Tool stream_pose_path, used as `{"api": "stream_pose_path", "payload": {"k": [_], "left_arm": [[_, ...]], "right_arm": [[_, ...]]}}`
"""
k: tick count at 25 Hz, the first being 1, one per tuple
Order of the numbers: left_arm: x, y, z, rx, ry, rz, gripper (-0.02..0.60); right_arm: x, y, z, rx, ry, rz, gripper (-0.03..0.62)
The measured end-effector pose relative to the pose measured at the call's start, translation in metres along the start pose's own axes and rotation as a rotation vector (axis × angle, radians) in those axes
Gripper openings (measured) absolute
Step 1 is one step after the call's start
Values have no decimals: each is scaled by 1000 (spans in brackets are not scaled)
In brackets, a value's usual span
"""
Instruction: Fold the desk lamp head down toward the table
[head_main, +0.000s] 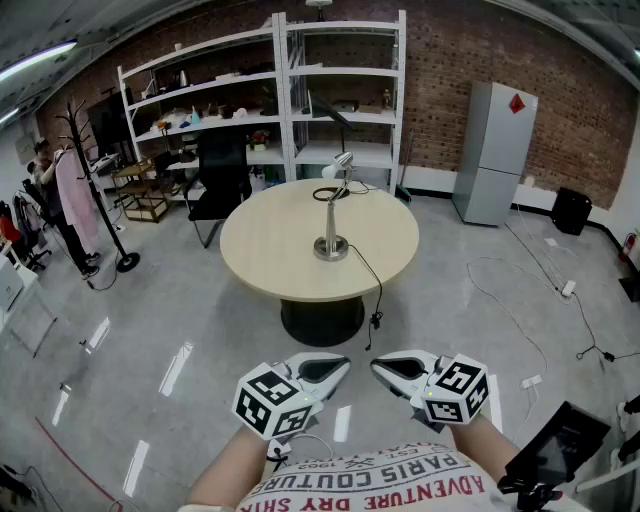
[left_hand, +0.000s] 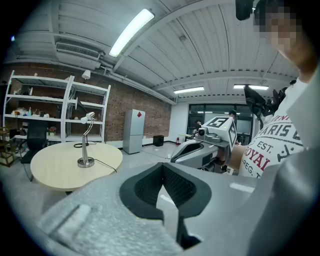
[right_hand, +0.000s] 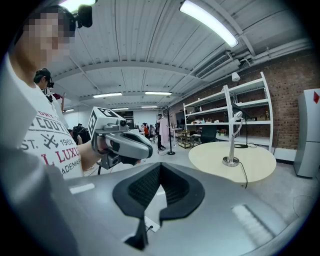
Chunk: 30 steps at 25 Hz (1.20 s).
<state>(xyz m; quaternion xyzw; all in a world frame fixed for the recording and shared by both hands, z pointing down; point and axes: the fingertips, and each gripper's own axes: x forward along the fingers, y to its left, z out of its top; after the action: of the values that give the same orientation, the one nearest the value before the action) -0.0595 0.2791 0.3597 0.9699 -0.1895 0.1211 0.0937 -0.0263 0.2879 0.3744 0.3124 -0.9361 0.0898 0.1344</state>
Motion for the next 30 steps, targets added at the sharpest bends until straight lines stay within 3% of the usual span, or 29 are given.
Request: {"api": "stream_pose_path", "payload": {"k": [8, 21, 30], "left_arm": [[6, 2, -13, -5, 37, 2, 2], [-13, 5, -12, -28, 28, 28, 2], [-7, 15, -14, -29, 22, 35, 2]], "right_arm": [[1, -2, -10, 31, 9, 17, 3], [14, 18, 5, 38, -18, 69, 2], [15, 1, -1, 74, -28, 64, 3]]}}
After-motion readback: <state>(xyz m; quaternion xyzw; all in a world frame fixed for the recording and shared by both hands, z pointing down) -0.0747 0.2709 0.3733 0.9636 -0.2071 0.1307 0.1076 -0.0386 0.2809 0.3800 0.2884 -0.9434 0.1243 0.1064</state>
